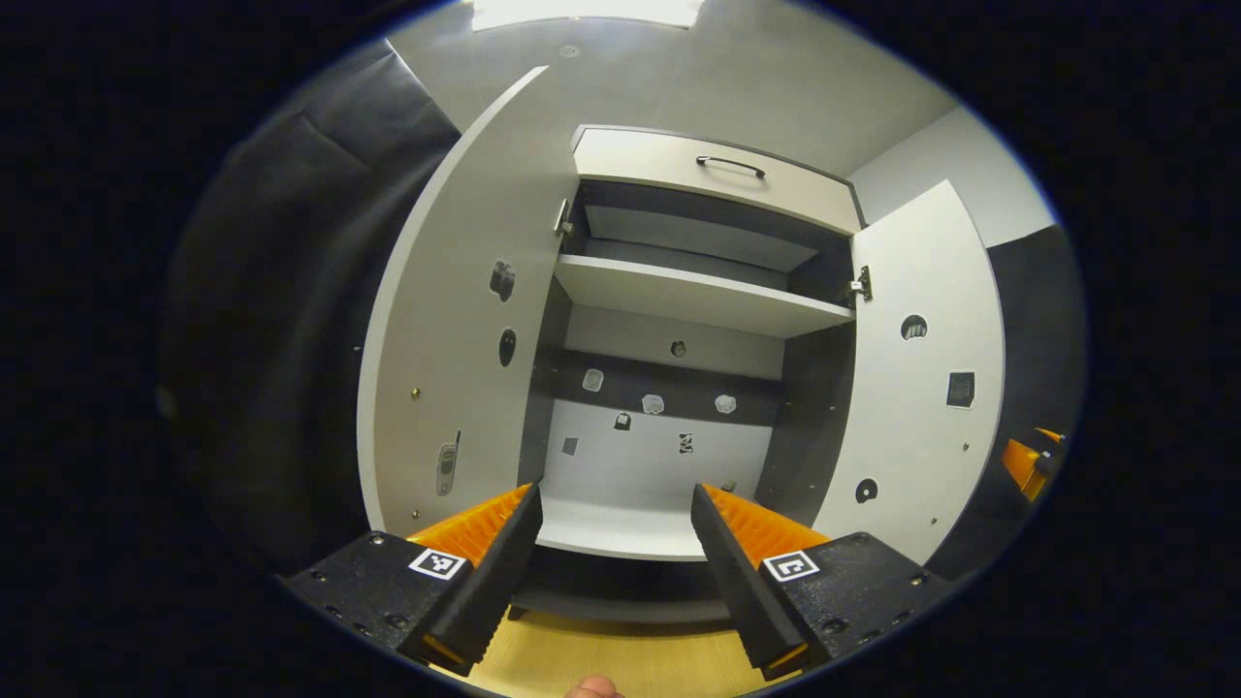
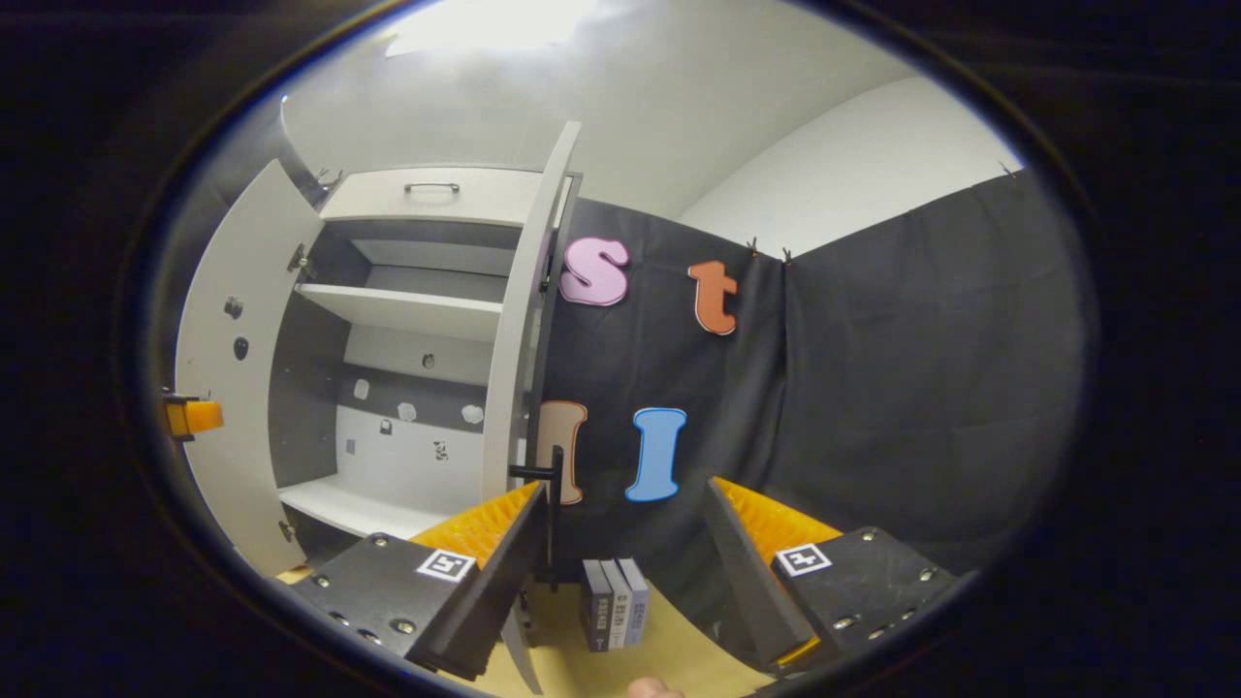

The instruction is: Grasp the bottle in the cabinet with the left hand and place it on the coaster, then close the right door with the right hand and the left door with the left hand.

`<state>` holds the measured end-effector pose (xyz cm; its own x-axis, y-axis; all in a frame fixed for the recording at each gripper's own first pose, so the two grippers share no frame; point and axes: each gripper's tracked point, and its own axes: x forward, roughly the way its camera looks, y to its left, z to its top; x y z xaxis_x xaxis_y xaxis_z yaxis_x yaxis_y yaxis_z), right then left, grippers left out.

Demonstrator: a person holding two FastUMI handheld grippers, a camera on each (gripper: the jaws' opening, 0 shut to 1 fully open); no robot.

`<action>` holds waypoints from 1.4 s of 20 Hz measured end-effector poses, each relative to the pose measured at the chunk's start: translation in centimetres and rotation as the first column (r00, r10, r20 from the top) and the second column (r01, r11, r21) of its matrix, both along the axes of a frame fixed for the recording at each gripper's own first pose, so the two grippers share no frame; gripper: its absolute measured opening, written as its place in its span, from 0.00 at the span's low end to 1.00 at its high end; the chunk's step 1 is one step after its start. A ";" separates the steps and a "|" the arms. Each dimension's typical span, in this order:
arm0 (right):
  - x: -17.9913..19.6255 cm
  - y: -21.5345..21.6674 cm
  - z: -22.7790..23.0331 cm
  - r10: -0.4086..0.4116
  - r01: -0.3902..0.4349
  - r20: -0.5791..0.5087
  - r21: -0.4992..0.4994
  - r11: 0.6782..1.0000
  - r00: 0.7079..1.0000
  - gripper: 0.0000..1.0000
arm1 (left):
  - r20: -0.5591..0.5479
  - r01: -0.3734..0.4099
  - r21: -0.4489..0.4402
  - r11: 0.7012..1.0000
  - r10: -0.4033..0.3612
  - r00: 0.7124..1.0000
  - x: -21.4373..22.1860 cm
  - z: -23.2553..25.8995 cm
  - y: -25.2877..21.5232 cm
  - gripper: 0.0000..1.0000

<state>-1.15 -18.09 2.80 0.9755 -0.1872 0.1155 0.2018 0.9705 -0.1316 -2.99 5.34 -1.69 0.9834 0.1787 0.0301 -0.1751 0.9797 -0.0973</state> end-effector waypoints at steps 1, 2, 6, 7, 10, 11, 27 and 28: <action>0.3 0.0 -0.1 -0.002 0.002 -0.003 0.000 1.000 1.000 0.97 | -0.013 -0.014 0.004 1.000 0.014 1.000 0.0 -0.4 0.5 0.95; 0.6 -0.2 -0.2 -0.008 0.008 -0.007 0.001 1.000 1.000 0.97 | -0.030 -0.027 0.007 1.000 0.028 0.999 -0.2 -1.2 1.0 0.96; 1.3 -1.1 -0.7 -0.050 0.050 -0.021 0.003 0.999 0.999 0.97 | -0.069 -0.056 -0.005 0.998 0.055 0.996 -0.7 -2.7 1.8 1.00; 1.6 -1.2 -0.9 -0.058 0.058 -0.031 -0.002 0.998 0.998 0.97 | -0.070 -0.064 -0.002 0.998 0.064 0.996 -0.7 -2.9 2.1 0.95; 2.5 -0.4 -1.6 -0.048 0.048 -0.053 0.001 0.999 0.997 0.97 | -0.085 -0.082 0.016 0.996 0.084 0.993 -0.9 -3.6 2.6 0.96; 2.7 -0.1 -1.8 -0.041 0.041 -0.056 0.005 0.999 0.998 0.97 | -0.089 -0.084 0.018 0.996 0.085 0.992 -0.9 -3.7 2.7 0.95; 3.9 5.9 -2.4 0.119 -0.116 -0.063 0.050 0.992 0.991 0.93 | -0.093 -0.021 0.044 0.999 0.025 0.995 0.5 -3.6 0.7 0.96; 3.9 6.4 -2.5 0.136 -0.133 -0.064 0.054 0.990 0.989 0.95 | -0.089 -0.015 0.058 0.998 0.021 0.996 0.5 -3.4 0.7 0.96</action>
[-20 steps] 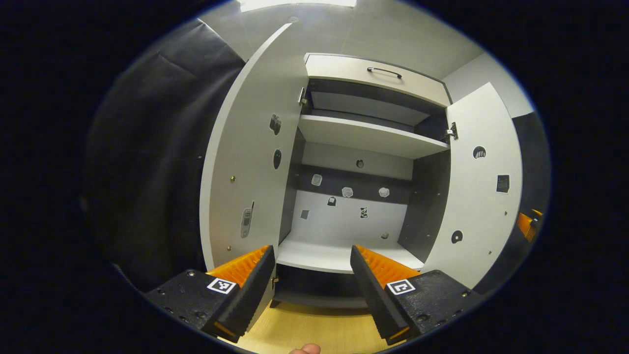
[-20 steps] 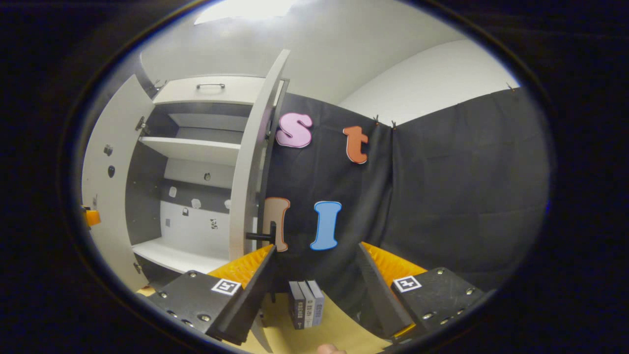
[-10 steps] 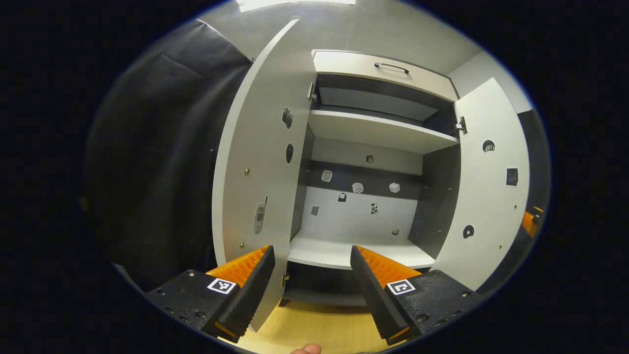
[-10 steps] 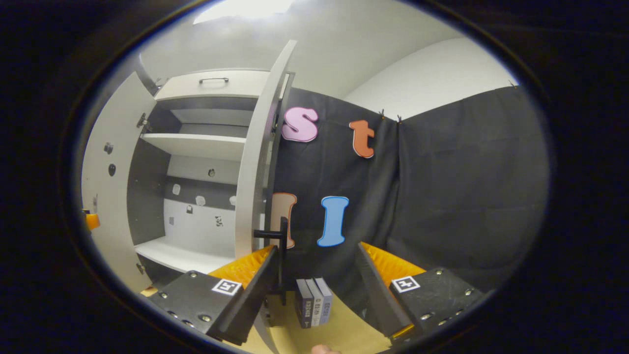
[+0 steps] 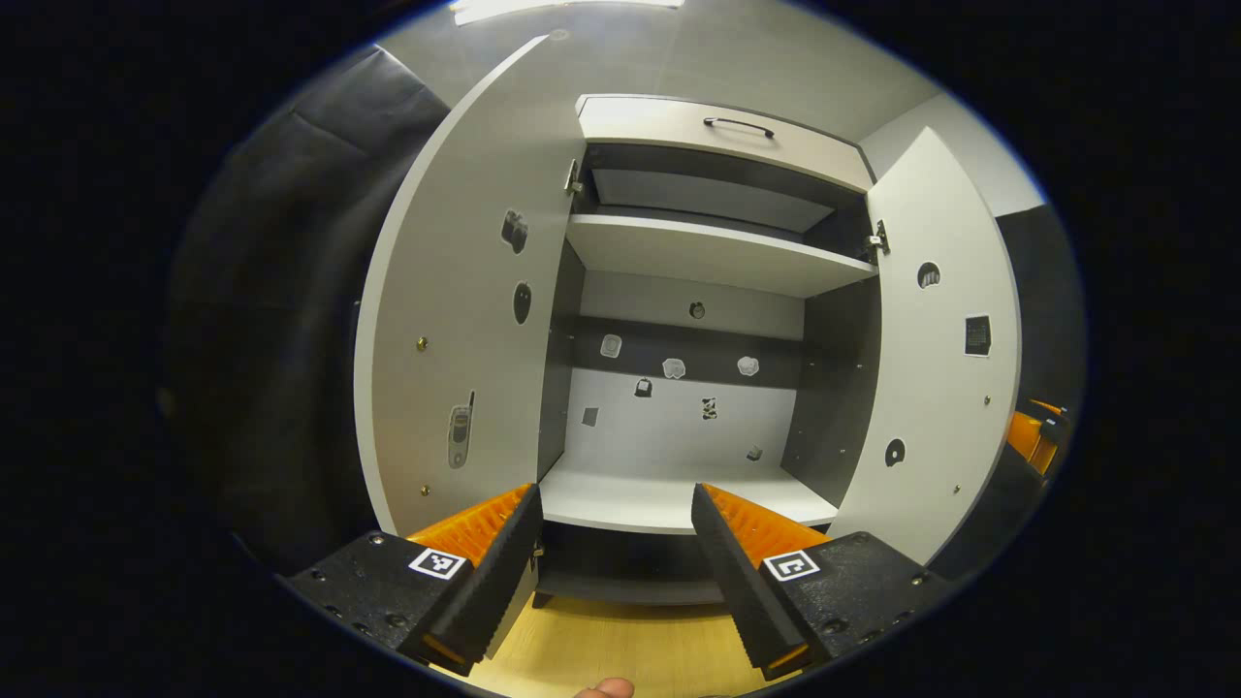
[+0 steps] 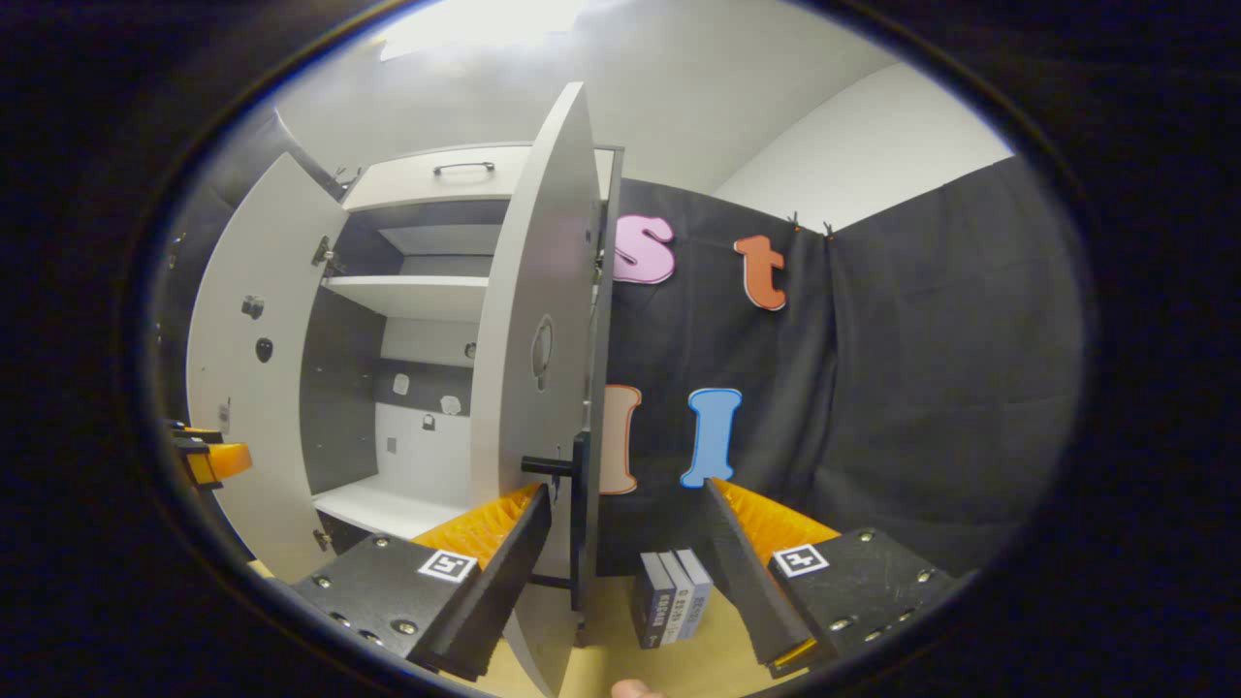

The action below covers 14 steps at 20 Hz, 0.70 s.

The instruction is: Grasp the bottle in the cabinet with the left hand and place it on the coaster, then close the right door with the right hand and the left door with the left hand.

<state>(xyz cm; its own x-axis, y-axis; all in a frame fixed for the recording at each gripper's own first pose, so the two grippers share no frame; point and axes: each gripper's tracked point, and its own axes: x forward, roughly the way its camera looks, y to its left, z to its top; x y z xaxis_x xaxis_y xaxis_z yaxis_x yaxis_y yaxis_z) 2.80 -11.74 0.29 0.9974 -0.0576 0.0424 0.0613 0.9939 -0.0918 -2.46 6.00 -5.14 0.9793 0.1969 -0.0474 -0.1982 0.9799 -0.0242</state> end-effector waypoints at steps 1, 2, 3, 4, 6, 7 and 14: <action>0.1 0.5 -0.1 0.016 -0.016 -0.002 0.006 1.000 1.000 0.95 | 0.003 0.004 0.011 1.000 -0.004 1.000 -0.3 0.2 0.2 0.96; 0.2 1.0 -0.2 0.033 -0.033 -0.004 0.012 0.999 0.999 0.95 | 0.007 0.005 0.017 1.000 -0.005 1.000 -0.5 0.3 0.3 0.96; 0.4 1.5 -0.2 0.048 -0.048 -0.007 0.019 0.999 0.999 0.95 | 0.009 0.000 0.021 1.000 -0.001 1.000 -0.7 0.3 0.6 0.95; 0.6 2.0 -0.3 0.061 -0.061 -0.010 0.027 0.998 0.998 0.93 | 0.009 -0.008 0.024 1.000 0.008 1.000 -0.9 0.3 0.9 0.95; 1.0 2.9 -0.5 0.085 -0.084 -0.014 0.039 0.996 0.996 0.93 | 0.008 -0.031 0.025 0.999 0.031 0.999 -1.6 0.3 1.6 0.95; 1.1 3.4 -0.6 0.096 -0.096 -0.015 0.043 0.994 0.995 0.93 | 0.010 -0.039 0.020 0.999 0.039 0.999 -1.8 0.3 1.9 0.95; 2.3 6.4 -1.1 0.163 -0.160 -0.028 0.081 0.984 0.986 0.93 | 0.018 -0.110 0.012 0.994 0.110 0.994 -4.2 0.5 4.5 0.91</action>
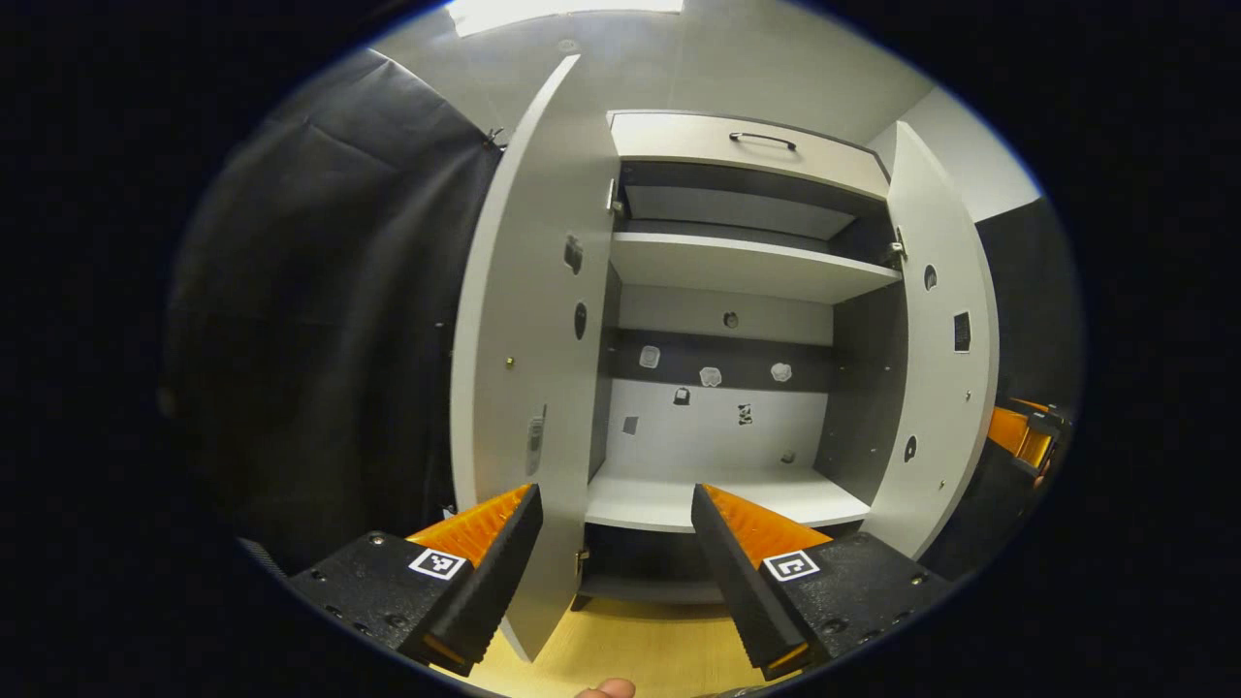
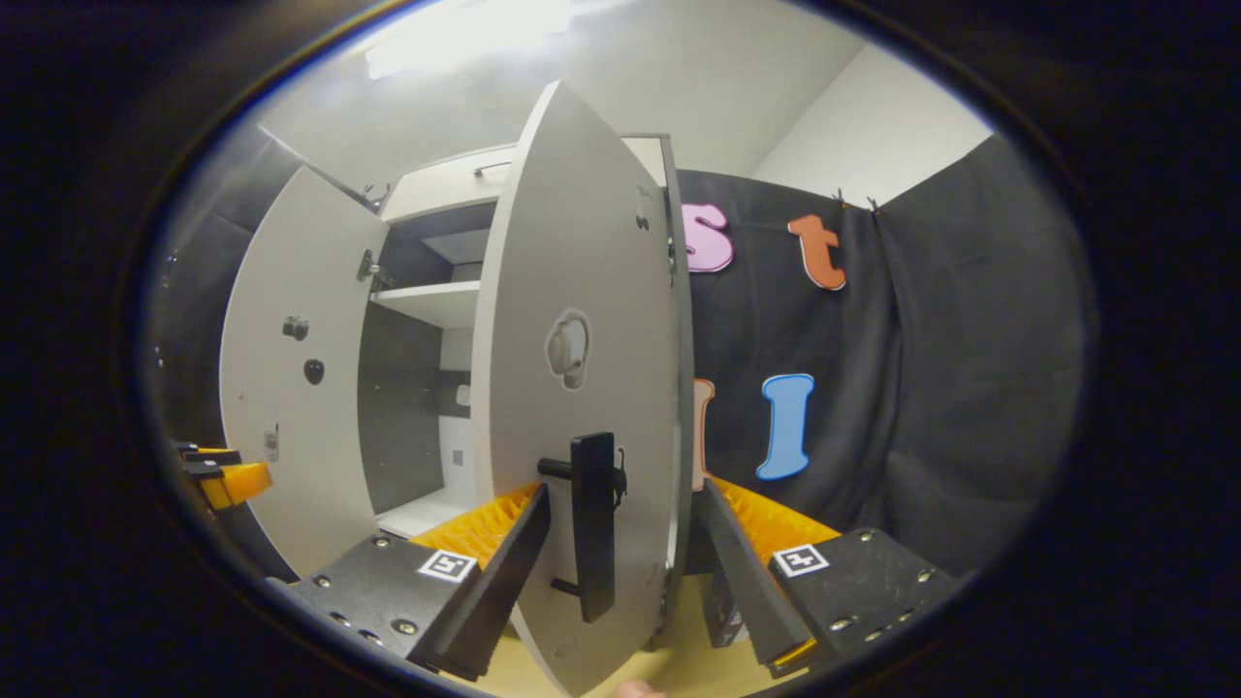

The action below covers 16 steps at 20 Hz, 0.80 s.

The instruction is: Grasp the bottle in the cabinet with the left hand and place it on the coaster, then close the right door with the right hand and the left door with the left hand.

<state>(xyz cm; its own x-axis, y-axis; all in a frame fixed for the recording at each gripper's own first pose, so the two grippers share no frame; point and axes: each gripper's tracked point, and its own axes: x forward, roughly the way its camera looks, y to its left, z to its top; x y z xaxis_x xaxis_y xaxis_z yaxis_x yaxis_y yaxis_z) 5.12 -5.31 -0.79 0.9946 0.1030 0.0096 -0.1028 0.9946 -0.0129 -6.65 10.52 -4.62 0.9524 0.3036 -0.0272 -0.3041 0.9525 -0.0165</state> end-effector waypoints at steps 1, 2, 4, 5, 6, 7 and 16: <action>0.4 0.1 0.0 0.008 -0.008 -0.002 0.001 1.000 1.000 0.93 | 0.000 -0.012 0.002 1.000 0.012 1.000 -0.4 0.0 0.4 0.95; 0.6 0.4 -0.1 0.016 -0.016 -0.003 0.002 1.000 1.000 0.93 | 0.000 -0.023 0.006 1.000 0.023 1.000 -0.8 0.1 0.8 0.95; 0.8 1.4 0.1 0.042 -0.042 -0.001 0.005 0.999 0.999 0.93 | 0.001 -0.049 0.016 0.999 0.049 0.999 -1.5 0.2 1.7 0.95; 1.0 2.0 0.1 0.058 -0.058 0.000 0.008 0.998 0.998 0.93 | 0.001 -0.059 0.017 0.998 0.059 0.998 -1.9 0.2 2.1 0.95; 1.2 2.7 0.1 0.074 -0.074 -0.001 0.015 0.997 0.997 0.95 | -0.001 -0.067 0.017 0.998 0.067 0.998 -2.2 0.2 2.4 0.95; 1.4 3.3 0.0 0.092 -0.092 -0.004 0.025 0.995 0.996 0.95 | -0.001 -0.077 0.017 0.997 0.077 0.997 -2.5 0.2 2.6 1.00; 1.3 9.0 -0.5 0.225 -0.223 -0.020 0.072 0.972 0.974 0.93 | -0.005 -0.175 0.046 0.984 0.175 0.985 -5.5 0.8 5.9 0.95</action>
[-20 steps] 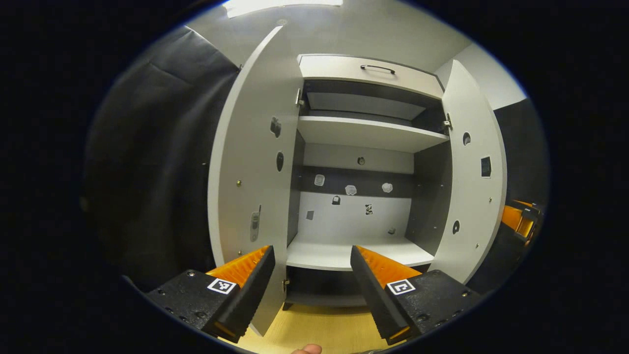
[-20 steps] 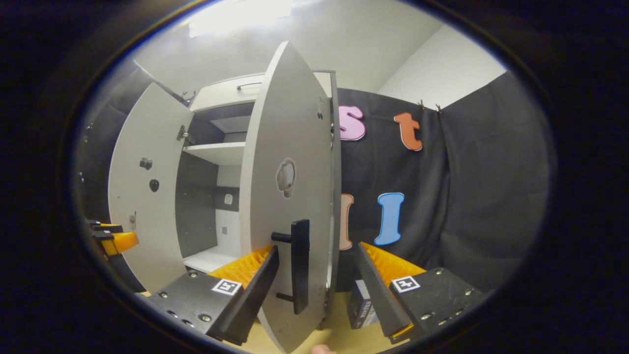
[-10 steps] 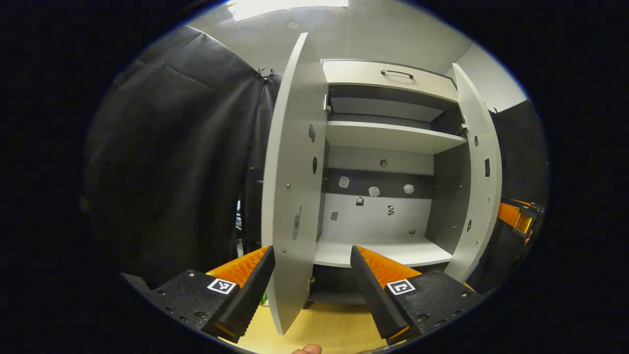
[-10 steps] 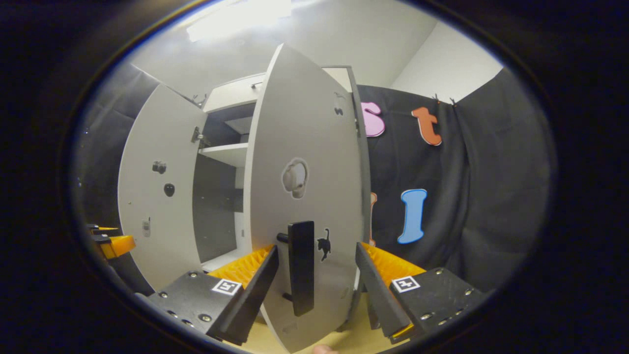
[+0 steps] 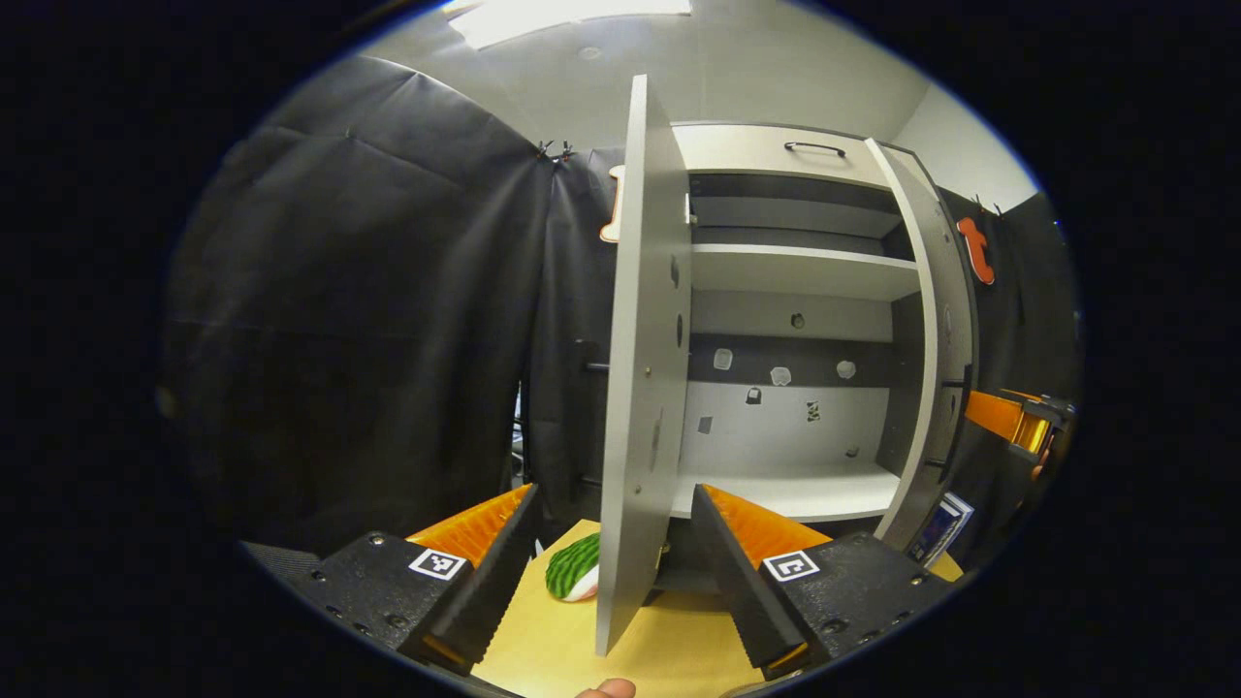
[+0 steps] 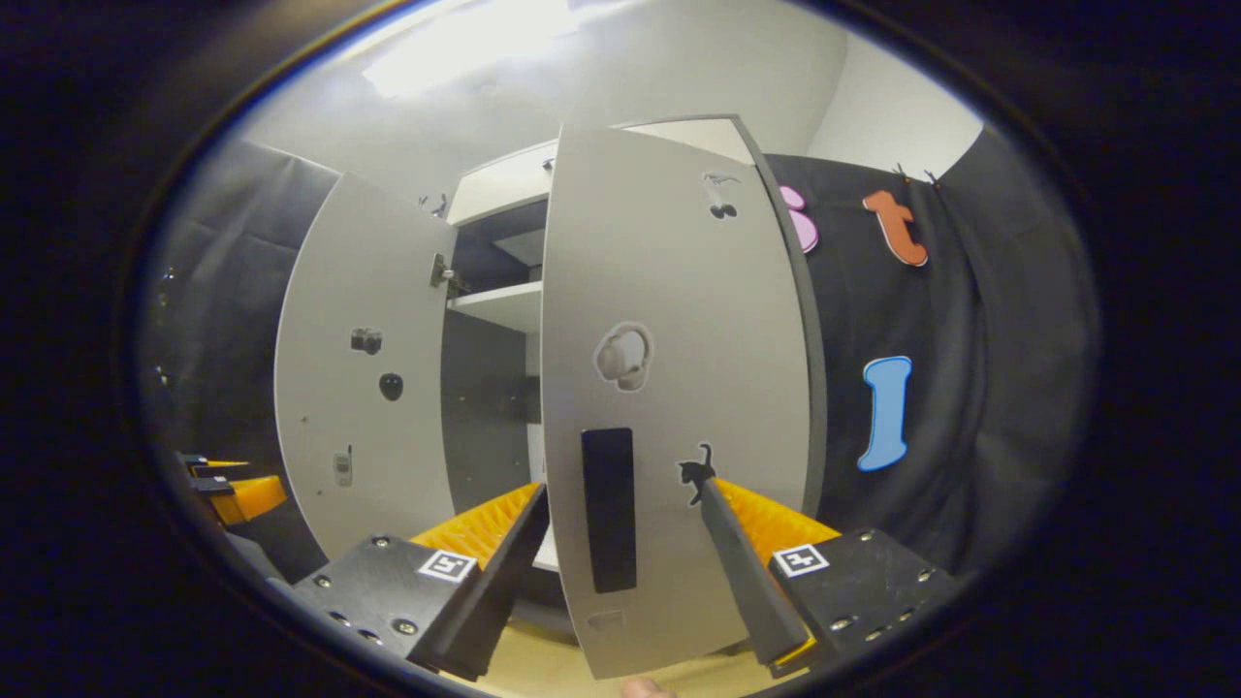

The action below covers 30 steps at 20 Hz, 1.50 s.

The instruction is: Grasp the bottle in the cabinet with the left hand and place it on the coaster, then close the right door with the right hand and the left door with the left hand.

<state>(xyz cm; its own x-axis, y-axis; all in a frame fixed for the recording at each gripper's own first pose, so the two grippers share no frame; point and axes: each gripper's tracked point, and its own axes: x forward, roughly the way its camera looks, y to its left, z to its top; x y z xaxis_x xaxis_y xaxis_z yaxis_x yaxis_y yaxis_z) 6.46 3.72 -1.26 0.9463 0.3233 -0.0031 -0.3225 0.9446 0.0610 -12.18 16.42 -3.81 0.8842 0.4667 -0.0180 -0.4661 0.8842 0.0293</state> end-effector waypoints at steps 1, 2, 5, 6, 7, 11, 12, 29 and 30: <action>0.2 0.2 0.1 0.006 -0.006 0.000 0.006 1.000 1.000 0.95 | 0.000 -0.008 0.001 1.000 0.008 1.000 -0.2 0.1 0.3 0.95; 0.5 0.5 0.1 0.010 -0.010 -0.002 0.012 1.000 1.000 0.93 | -0.001 -0.017 0.004 1.000 0.017 1.000 -0.4 0.1 0.5 0.95; 1.0 1.1 0.0 0.020 -0.020 -0.004 0.025 0.999 1.000 0.95 | -0.001 -0.035 0.013 0.999 0.035 0.999 -0.8 0.3 1.2 0.95; 1.0 1.3 -0.1 0.024 -0.024 -0.006 0.028 0.999 1.000 0.93 | -0.002 -0.042 0.016 0.999 0.043 0.999 -1.0 0.3 1.6 0.95; 1.1 1.5 -0.2 0.027 -0.027 -0.008 0.030 0.999 1.000 0.95 | -0.003 -0.050 0.018 0.999 0.050 0.999 -1.1 0.4 1.9 0.95; 1.2 2.2 -0.6 0.034 -0.034 -0.011 0.024 0.999 0.999 0.95 | -0.005 -0.093 0.033 0.995 0.093 0.996 -1.8 0.5 3.5 0.95; 1.1 2.5 -0.9 0.036 -0.036 -0.012 0.020 0.999 0.999 0.93 | 0.001 -0.108 0.039 0.993 0.108 0.994 -2.0 0.7 4.3 0.95; 3.3 2.7 -1.9 -0.044 0.044 0.011 0.001 0.999 0.999 0.93 | 0.035 -0.235 0.037 0.971 0.233 0.972 1.5 1.1 12.1 0.91; 3.5 2.5 -1.9 -0.048 0.048 0.013 0.000 0.999 0.999 0.95 | 0.033 -0.228 0.039 0.973 0.227 0.973 1.9 1.0 12.0 0.91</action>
<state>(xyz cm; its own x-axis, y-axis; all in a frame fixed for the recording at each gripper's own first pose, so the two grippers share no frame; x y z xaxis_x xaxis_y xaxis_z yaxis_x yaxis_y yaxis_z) 9.97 6.22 -3.21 0.9608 0.2771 0.0094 -0.2772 0.9591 0.0572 -10.24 28.43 -2.76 0.7546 0.6555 0.0294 -0.6561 0.7532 0.0478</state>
